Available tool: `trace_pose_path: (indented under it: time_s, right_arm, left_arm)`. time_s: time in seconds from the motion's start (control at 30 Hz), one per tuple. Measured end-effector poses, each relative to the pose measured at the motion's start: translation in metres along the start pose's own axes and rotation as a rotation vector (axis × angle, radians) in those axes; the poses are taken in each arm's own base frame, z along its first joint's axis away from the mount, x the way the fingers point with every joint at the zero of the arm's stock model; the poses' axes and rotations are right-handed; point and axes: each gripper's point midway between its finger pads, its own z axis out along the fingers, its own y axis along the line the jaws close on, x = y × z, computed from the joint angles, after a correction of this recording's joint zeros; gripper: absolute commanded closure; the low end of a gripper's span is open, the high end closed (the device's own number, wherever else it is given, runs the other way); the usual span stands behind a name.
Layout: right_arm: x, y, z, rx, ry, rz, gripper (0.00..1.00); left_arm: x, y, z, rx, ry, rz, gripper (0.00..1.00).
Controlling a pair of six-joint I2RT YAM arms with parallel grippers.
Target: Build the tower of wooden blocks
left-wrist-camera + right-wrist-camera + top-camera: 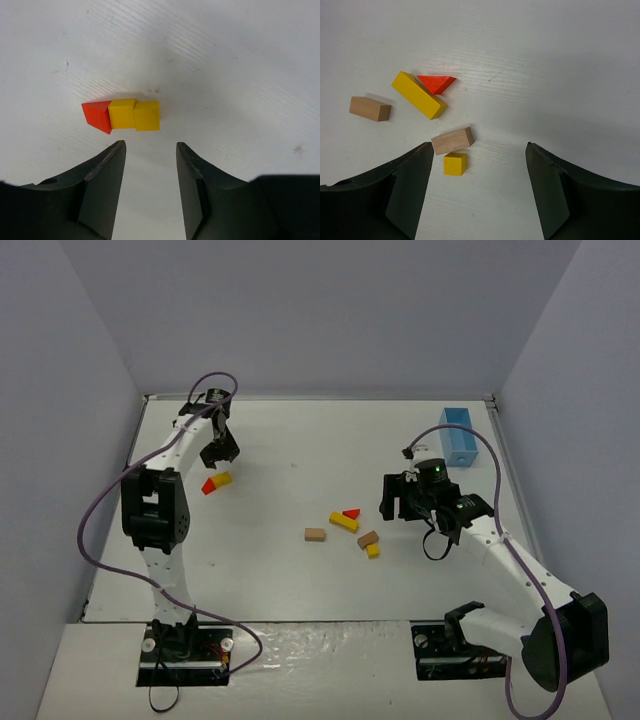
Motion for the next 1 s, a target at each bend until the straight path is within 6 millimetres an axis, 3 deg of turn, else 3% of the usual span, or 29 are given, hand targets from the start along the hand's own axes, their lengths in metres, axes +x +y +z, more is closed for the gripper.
trace_pose_path:
  time_s: [0.17,0.3,0.4,0.5,0.6,0.8,1.0]
  right_arm:
    - [0.021,0.019,0.013,-0.029,0.083,-0.015,0.28]
    - [0.044,0.036,0.026,-0.042,0.167,-0.036,0.28]
    - [0.061,0.043,0.034,-0.032,0.225,-0.032,0.28]
    - [0.072,0.047,0.038,-0.016,0.251,-0.016,0.29]
    - [0.082,0.050,0.037,-0.002,0.264,0.011,0.29]
    - [0.098,0.052,0.037,0.029,0.282,0.036,0.30]
    - [0.107,0.048,0.040,0.069,0.292,0.042,0.32]
  left_arm:
    - [-0.027,-0.002,-0.063,0.105,-0.120,0.007,0.48]
    - [-0.040,0.010,-0.123,0.178,-0.237,0.045,0.38]
    - [-0.032,0.033,-0.158,0.198,-0.309,0.086,0.31]
    - [-0.017,0.058,-0.182,0.201,-0.361,0.125,0.26]
    - [0.009,0.083,-0.188,0.204,-0.389,0.159,0.14]
    - [0.049,0.112,-0.195,0.244,-0.428,0.187,0.14]
    - [0.074,0.120,-0.185,0.287,-0.434,0.196,0.14]
